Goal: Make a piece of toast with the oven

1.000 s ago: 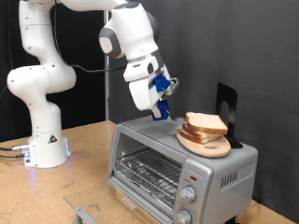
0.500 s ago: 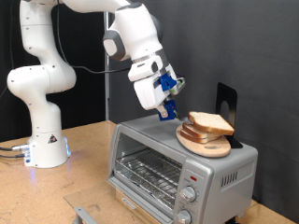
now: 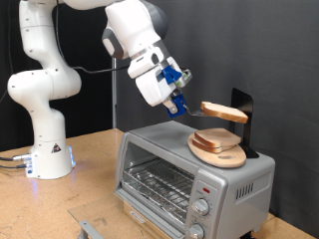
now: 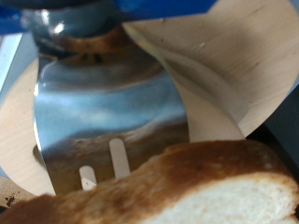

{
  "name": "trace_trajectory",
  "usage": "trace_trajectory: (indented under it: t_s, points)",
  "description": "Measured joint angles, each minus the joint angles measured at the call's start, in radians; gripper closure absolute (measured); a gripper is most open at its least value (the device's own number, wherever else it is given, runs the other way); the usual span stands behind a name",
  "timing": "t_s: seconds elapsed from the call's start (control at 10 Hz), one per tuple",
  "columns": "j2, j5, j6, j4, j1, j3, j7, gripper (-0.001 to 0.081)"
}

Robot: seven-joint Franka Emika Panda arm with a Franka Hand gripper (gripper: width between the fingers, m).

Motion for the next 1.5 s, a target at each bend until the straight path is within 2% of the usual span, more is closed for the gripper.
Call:
trace_trajectory:
  t_s: [0.3,0.5,0.7,0.9,1.2,1.5]
  points:
    - [-0.067,-0.002,-0.011,-0.049,-0.005,-0.014,0.0,0.0474]
    - [-0.121,-0.002,-0.049,-0.084,-0.01,-0.028,0.0,0.0474]
    - [-0.117,-0.001,-0.046,-0.088,-0.011,-0.031,-0.006,0.0474]
    - [-0.148,0.006,-0.054,-0.124,-0.013,-0.084,-0.072,0.0474]
    - [-0.229,0.029,-0.078,-0.184,-0.018,-0.177,-0.142,0.0474]
    - [-0.302,0.012,-0.178,-0.208,-0.047,-0.272,-0.209,0.0474]
